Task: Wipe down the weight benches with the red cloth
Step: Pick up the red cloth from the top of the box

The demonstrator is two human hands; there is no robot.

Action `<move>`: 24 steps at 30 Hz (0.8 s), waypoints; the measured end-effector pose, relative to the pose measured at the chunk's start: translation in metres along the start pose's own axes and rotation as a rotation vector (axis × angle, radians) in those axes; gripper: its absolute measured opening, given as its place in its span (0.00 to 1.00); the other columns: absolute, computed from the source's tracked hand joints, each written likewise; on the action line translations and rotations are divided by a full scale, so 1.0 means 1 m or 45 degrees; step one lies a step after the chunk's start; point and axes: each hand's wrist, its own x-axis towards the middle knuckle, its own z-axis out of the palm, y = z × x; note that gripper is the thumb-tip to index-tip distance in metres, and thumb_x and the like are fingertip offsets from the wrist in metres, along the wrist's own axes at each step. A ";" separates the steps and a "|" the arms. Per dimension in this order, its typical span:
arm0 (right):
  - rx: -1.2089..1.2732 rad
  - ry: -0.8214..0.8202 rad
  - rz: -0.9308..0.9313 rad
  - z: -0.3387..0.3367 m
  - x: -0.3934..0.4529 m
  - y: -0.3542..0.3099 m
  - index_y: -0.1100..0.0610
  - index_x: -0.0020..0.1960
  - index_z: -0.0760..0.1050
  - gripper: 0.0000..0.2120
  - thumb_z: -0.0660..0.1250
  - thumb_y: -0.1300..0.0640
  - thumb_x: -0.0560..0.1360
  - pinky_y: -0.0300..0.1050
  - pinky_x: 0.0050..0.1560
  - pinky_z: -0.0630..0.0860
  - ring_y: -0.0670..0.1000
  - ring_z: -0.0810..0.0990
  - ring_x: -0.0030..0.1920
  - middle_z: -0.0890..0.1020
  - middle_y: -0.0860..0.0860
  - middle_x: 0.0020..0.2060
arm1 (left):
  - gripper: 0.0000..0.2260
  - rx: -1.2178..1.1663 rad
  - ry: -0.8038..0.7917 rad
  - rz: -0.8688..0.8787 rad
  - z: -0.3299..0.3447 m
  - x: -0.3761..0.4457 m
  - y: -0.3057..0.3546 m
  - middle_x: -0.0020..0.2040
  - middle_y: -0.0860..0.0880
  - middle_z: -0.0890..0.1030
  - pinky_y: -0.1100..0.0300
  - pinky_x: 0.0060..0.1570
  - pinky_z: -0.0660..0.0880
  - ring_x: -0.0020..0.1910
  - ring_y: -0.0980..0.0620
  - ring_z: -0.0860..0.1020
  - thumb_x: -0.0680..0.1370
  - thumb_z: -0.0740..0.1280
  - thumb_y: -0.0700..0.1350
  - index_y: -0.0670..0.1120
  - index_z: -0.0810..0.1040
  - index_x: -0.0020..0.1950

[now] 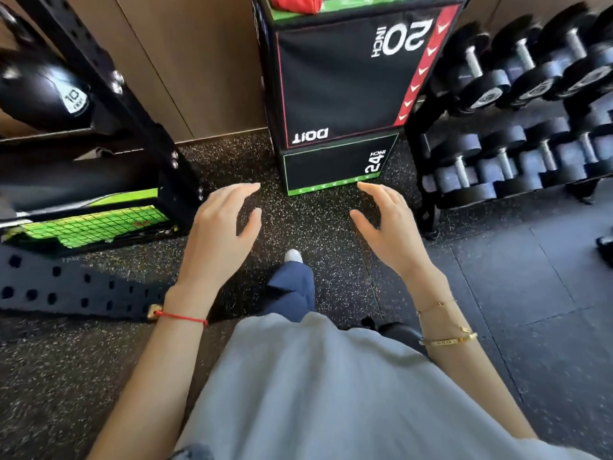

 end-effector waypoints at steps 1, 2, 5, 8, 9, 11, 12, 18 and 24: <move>-0.001 0.000 0.001 0.001 0.023 0.002 0.58 0.70 0.70 0.21 0.66 0.54 0.79 0.45 0.71 0.64 0.52 0.70 0.68 0.76 0.52 0.65 | 0.17 -0.001 0.007 0.006 0.003 0.023 -0.006 0.67 0.49 0.77 0.58 0.71 0.66 0.68 0.53 0.72 0.81 0.64 0.44 0.47 0.74 0.70; -0.004 0.005 0.006 0.002 0.048 0.004 0.57 0.70 0.70 0.21 0.66 0.54 0.79 0.45 0.71 0.64 0.52 0.70 0.69 0.76 0.52 0.65 | 0.17 -0.005 0.014 0.015 0.005 0.049 -0.013 0.67 0.49 0.77 0.57 0.72 0.66 0.68 0.53 0.72 0.81 0.64 0.44 0.47 0.74 0.70; -0.003 0.031 0.012 -0.001 0.122 0.008 0.56 0.70 0.70 0.21 0.66 0.54 0.78 0.41 0.70 0.62 0.51 0.70 0.68 0.76 0.51 0.64 | 0.17 -0.005 0.043 0.060 0.009 0.128 -0.031 0.66 0.50 0.77 0.52 0.71 0.68 0.68 0.52 0.73 0.80 0.64 0.44 0.47 0.75 0.69; -0.009 0.054 -0.006 -0.003 0.197 0.011 0.57 0.70 0.71 0.21 0.67 0.54 0.78 0.43 0.70 0.63 0.52 0.71 0.67 0.76 0.52 0.64 | 0.16 0.036 0.084 0.107 0.009 0.205 -0.048 0.66 0.51 0.78 0.57 0.71 0.66 0.67 0.53 0.73 0.80 0.64 0.44 0.48 0.74 0.69; -0.009 0.055 0.000 -0.003 0.218 0.012 0.57 0.70 0.71 0.21 0.67 0.54 0.78 0.43 0.70 0.63 0.52 0.70 0.68 0.76 0.52 0.64 | 0.16 0.044 0.084 0.114 0.009 0.227 -0.052 0.66 0.51 0.78 0.58 0.71 0.66 0.67 0.53 0.72 0.80 0.64 0.44 0.48 0.74 0.69; 0.001 0.060 0.015 -0.005 0.256 0.015 0.57 0.70 0.70 0.21 0.67 0.54 0.78 0.43 0.71 0.63 0.52 0.70 0.69 0.76 0.51 0.65 | 0.16 0.052 0.072 0.115 0.010 0.268 -0.058 0.66 0.51 0.77 0.59 0.71 0.65 0.67 0.54 0.72 0.80 0.64 0.44 0.48 0.74 0.69; 0.010 0.063 0.023 -0.005 0.273 0.018 0.57 0.70 0.70 0.21 0.67 0.55 0.78 0.43 0.71 0.63 0.52 0.70 0.69 0.76 0.51 0.65 | 0.16 0.058 0.064 0.115 0.012 0.286 -0.060 0.66 0.51 0.77 0.61 0.71 0.64 0.67 0.54 0.72 0.80 0.64 0.44 0.48 0.74 0.69; 0.036 0.032 0.026 -0.007 0.364 0.037 0.57 0.70 0.70 0.21 0.66 0.55 0.78 0.48 0.72 0.65 0.52 0.69 0.70 0.75 0.51 0.66 | 0.16 0.054 0.020 0.096 0.031 0.380 -0.070 0.66 0.52 0.77 0.62 0.70 0.62 0.68 0.55 0.71 0.81 0.64 0.44 0.49 0.74 0.69; 0.060 0.030 -0.009 -0.010 0.474 0.069 0.56 0.70 0.71 0.21 0.66 0.54 0.78 0.42 0.70 0.63 0.51 0.70 0.68 0.76 0.51 0.65 | 0.16 0.031 0.052 0.035 0.064 0.471 -0.078 0.66 0.50 0.77 0.61 0.69 0.65 0.67 0.54 0.72 0.81 0.64 0.44 0.47 0.74 0.69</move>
